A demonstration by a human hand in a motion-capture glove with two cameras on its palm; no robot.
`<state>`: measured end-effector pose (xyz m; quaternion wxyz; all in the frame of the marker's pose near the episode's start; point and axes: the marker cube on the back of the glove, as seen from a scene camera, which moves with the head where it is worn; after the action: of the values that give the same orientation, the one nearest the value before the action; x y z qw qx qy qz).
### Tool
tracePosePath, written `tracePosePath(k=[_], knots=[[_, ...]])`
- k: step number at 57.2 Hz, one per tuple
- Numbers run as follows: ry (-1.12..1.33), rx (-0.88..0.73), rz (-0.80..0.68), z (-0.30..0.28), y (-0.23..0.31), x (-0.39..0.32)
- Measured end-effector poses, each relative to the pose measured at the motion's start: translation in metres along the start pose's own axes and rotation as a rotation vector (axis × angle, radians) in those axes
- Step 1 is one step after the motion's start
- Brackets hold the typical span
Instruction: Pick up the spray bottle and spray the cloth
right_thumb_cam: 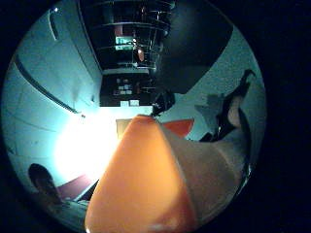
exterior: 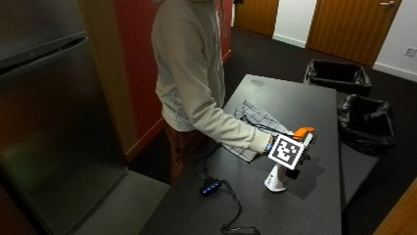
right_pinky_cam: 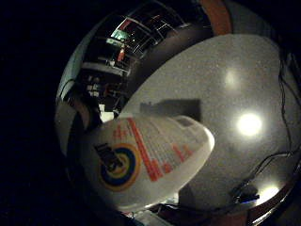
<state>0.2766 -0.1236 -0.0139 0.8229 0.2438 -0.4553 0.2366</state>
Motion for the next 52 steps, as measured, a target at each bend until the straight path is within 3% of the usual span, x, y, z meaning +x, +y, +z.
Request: tracePosePath(k=[2, 6, 11, 27, 34, 38, 43, 46, 52], knots=[[0.026, 0.014, -0.013, 0.001, -0.007, -0.011], [0.311, 0.056, -0.043, 0.006, -0.02, -0.009], [0.457, -0.011, -0.089, 0.016, -0.013, -0.04], [0.986, -0.319, -0.216, 0.045, 0.06, -0.119], [1.172, -0.384, -0.243, 0.063, 0.093, -0.138], [1.316, -0.327, -0.154, 0.075, 0.109, -0.144], [1.335, -0.381, -0.188, 0.098, 0.131, -0.144], [1.395, -0.352, -0.126, 0.106, 0.135, -0.134], [1.41, -0.474, -0.223, 0.122, 0.146, -0.118]])
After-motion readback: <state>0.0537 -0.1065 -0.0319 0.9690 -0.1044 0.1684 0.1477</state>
